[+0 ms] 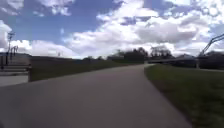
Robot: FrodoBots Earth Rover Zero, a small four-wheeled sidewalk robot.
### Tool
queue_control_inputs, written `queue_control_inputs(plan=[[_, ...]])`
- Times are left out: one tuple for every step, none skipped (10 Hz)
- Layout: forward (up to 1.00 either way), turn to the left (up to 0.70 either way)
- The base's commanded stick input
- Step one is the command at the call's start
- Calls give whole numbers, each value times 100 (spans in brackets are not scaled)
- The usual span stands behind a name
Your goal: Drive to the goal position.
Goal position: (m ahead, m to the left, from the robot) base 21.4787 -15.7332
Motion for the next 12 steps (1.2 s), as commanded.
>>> queue_control_inputs(plan=[[100,0],[100,0],[100,-26],[100,-36],[100,-38],[100,-39],[100,-25],[100,-2],[100,0],[100,0],[100,0],[100,0]])
